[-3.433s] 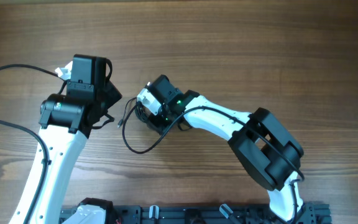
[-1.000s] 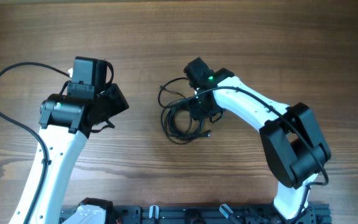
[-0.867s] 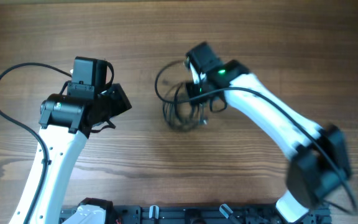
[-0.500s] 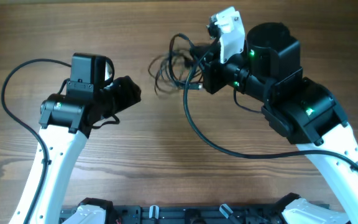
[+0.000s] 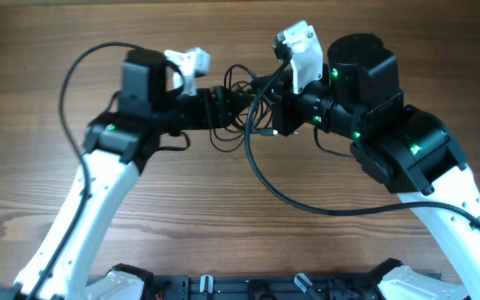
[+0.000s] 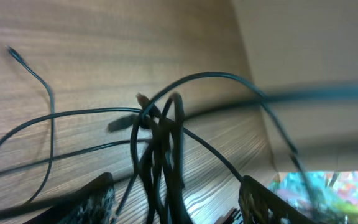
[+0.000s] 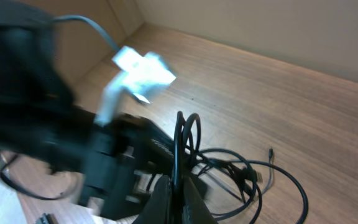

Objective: Untangle cables

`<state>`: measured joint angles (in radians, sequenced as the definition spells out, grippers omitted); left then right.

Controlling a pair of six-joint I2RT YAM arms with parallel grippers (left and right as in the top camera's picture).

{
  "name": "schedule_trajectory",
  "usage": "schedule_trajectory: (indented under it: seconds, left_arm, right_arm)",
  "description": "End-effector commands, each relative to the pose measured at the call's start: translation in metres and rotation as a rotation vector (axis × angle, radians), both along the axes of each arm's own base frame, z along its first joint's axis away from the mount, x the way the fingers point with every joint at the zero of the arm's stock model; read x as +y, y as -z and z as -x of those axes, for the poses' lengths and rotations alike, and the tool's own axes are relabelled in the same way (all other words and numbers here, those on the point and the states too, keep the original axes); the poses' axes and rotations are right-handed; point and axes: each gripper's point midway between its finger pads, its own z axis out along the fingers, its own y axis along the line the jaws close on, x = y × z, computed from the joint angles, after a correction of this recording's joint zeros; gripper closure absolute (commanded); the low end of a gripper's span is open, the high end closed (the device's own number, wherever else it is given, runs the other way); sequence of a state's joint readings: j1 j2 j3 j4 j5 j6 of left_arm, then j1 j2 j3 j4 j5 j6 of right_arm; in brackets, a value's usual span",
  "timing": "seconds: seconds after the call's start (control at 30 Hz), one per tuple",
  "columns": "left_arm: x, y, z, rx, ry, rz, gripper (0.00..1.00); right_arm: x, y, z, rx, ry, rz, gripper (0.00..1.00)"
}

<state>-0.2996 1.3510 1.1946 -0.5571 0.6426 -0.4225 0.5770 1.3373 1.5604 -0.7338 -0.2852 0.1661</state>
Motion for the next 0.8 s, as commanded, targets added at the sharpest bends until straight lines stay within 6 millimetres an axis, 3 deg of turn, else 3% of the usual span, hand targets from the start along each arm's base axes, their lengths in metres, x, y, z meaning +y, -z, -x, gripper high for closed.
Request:
schedule_trajectory:
  seconds: [0.0,0.03,0.1,0.17,0.2,0.27,0.43,0.5,0.57,0.63,0.7,0.77]
  left_arm:
    - [-0.017,0.043,-0.008,0.065,0.022,-0.091,0.39]
    - [-0.017,0.055,-0.009,0.089,0.016,-0.117,0.43]
    - [-0.005,0.086,-0.013,0.156,-0.043,-0.222,0.57]
    - [0.021,0.103,-0.012,0.204,-0.12,-0.327,0.68]
    - [0.035,0.11,-0.009,0.238,-0.15,-0.374,0.73]
    - [0.052,0.118,-0.001,0.272,-0.141,-0.429,0.83]
    - [0.102,0.125,0.006,0.378,-0.225,-0.464,0.85]
    - [0.107,0.12,0.008,0.383,-0.232,-0.438,0.83]
    - [0.083,0.101,0.012,0.306,-0.091,-0.326,0.77]
    - [0.05,0.068,0.019,0.177,0.095,-0.153,0.74]
    - [0.03,0.033,0.024,0.066,0.2,-0.01,0.71]
    - [0.028,0.011,0.023,-0.02,0.201,0.018,0.7]
  right_arm:
    - [0.001,-0.008,0.008,-0.015,-0.033,-0.012,0.96]
    - [-0.001,-0.006,0.007,-0.014,-0.018,-0.002,0.96]
    - [-0.026,0.004,-0.011,-0.03,0.14,0.089,0.96]
    - [-0.08,0.016,-0.032,-0.037,0.459,0.227,0.96]
    - [-0.113,0.019,-0.037,-0.034,0.656,0.275,0.96]
    - [-0.153,0.018,-0.035,-0.043,0.869,0.327,0.96]
    - [-0.201,0.019,-0.027,-0.009,1.025,0.355,0.96]
    - [-0.197,0.024,-0.025,0.021,0.995,0.352,0.96]
    - [-0.16,0.034,-0.024,0.068,0.751,0.336,0.93]
    - [-0.121,0.036,-0.018,0.077,0.494,0.298,0.75]
    - [-0.089,0.035,-0.006,0.069,0.269,0.26,0.6]
    - [-0.079,0.038,0.004,0.083,0.181,0.26,0.49]
